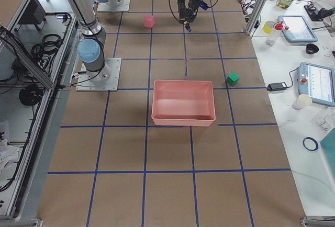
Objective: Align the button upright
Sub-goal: 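Rotate the button cap-up with the left gripper and lower it onto the table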
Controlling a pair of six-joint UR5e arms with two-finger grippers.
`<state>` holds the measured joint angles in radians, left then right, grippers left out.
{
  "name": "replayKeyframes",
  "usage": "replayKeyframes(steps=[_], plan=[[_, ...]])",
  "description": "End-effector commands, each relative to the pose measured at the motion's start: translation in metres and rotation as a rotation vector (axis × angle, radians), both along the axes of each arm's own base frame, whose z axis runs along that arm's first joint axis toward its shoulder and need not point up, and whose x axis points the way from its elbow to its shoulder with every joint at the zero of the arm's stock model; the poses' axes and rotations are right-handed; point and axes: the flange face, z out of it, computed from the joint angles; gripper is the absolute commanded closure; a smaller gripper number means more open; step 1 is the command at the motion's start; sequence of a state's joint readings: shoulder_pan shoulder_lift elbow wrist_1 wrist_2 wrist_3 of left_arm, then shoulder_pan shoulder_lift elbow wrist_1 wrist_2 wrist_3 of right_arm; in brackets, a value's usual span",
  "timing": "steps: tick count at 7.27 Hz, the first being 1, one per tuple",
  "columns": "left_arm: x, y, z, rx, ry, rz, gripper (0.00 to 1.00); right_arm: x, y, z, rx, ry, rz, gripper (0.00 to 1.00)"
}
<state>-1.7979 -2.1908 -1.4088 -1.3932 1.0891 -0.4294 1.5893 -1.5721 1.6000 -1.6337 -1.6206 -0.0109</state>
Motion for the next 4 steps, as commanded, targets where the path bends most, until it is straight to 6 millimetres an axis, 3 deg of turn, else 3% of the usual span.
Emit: replayKeyframes(steps=[1,4], plan=[[-0.003,0.004,-0.008,0.051,0.02,0.039,0.63,0.0,0.0,-0.001,0.003,0.004,0.0,0.0],[0.001,0.011,-0.018,0.067,0.01,0.025,0.63,-0.001,0.0,-0.001,0.003,0.005,0.0,0.0]])
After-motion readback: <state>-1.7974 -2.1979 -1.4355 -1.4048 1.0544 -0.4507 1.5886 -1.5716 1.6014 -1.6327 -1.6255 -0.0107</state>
